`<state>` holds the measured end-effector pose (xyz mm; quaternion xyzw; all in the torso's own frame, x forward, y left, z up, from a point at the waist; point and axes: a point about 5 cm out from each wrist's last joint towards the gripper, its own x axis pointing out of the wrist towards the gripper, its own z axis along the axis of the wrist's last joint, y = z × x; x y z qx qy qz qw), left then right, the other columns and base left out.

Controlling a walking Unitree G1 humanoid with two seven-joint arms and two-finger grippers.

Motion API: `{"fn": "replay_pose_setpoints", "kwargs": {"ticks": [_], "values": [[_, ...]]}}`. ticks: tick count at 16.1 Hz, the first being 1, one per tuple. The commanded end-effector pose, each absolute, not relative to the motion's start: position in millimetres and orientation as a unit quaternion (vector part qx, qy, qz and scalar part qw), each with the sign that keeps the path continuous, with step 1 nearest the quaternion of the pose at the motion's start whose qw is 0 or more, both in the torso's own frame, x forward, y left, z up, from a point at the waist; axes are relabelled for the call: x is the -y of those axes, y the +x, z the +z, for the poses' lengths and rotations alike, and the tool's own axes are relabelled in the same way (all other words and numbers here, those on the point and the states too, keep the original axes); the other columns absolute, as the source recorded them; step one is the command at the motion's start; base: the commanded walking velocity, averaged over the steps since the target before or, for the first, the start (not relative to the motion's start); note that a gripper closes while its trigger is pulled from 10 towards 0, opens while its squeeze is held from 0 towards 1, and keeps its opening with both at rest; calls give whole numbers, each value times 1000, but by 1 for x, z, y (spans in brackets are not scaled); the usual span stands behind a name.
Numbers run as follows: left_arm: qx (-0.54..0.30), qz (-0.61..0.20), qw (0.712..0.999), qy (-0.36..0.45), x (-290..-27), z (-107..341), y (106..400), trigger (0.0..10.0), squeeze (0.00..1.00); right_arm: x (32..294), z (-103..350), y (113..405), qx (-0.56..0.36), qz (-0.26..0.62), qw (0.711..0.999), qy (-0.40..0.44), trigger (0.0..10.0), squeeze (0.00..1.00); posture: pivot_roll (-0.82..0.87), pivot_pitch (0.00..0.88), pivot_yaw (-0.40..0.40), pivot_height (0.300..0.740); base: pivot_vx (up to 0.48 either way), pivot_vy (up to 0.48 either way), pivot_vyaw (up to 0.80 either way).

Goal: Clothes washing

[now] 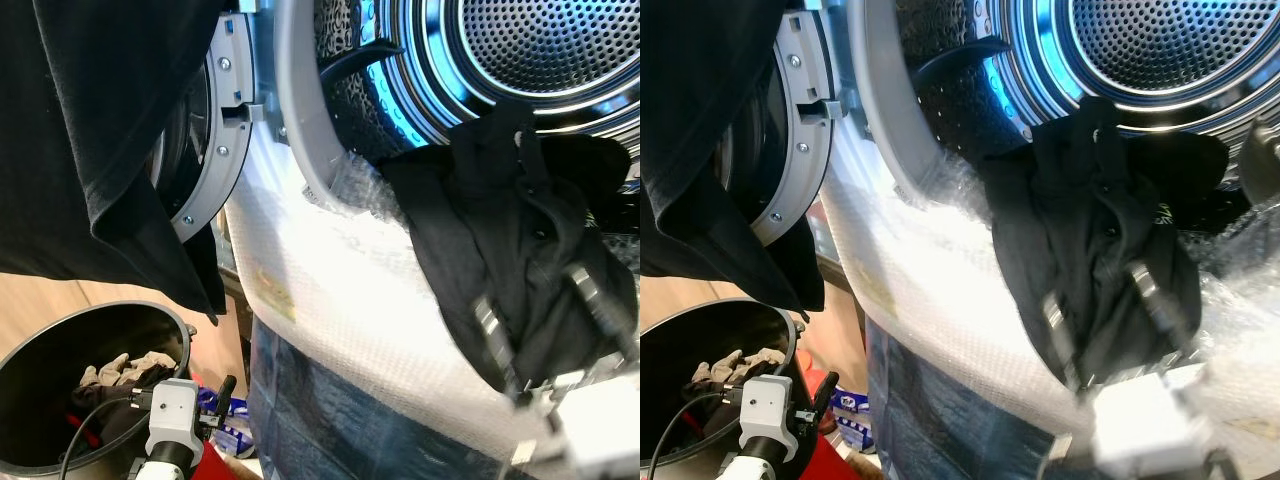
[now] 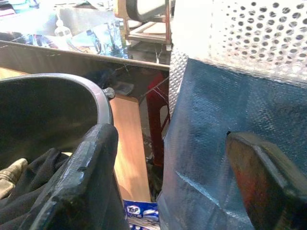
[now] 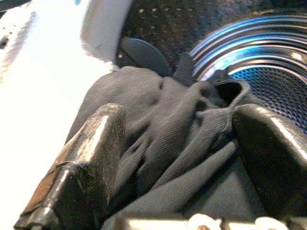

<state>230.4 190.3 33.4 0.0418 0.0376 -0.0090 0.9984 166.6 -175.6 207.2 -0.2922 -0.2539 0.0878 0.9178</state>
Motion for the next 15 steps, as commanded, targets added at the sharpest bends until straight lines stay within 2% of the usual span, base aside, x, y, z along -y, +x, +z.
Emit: {"fn": "replay_pose_setpoints", "kwargs": {"ticks": [1, 2, 3, 4, 5, 6, 15], "values": [[-97, 1, 995, 35, -194, 12, 217, 10000, 0, 175, 202, 169, 248, 97, 914, -306, 10000, 0, -96, 9, -41, 740, 0, 0, 0], [-97, 2, 995, 35, -194, 12, 216, 10000, 0, 176, 203, 172, 246, 89, 916, -304, 10000, 0, -94, 9, -42, 740, 0, 0, 0], [-96, 1, 995, 34, -193, 12, 216, 10000, 0, 175, 208, 179, 258, 77, 913, -306, 8431, 0, -92, 12, -44, 740, 0, 0, 0], [-95, 1, 995, 33, -193, 11, 216, 10000, 0, 175, 211, 181, 265, 70, 912, -304, 5098, 0, -91, 12, -44, 740, 0, 0, 0], [-95, 1, 995, 33, -193, 11, 216, 10000, 0, 175, 211, 182, 268, 67, 912, -302, 5098, 0, -91, 12, -44, 740, 0, 0, 0], [-94, 4, 995, 32, -193, 12, 215, 10000, 0, 172, 215, 185, 286, 64, 907, -302, 0, 0, -84, 18, -46, 740, 0, 0, 0], [-93, 14, 995, 32, -196, 12, 215, 10000, 0, 164, 217, 196, 303, 83, 900, -303, 0, 0, -65, 28, -57, 740, 0, 0, 0]]}}
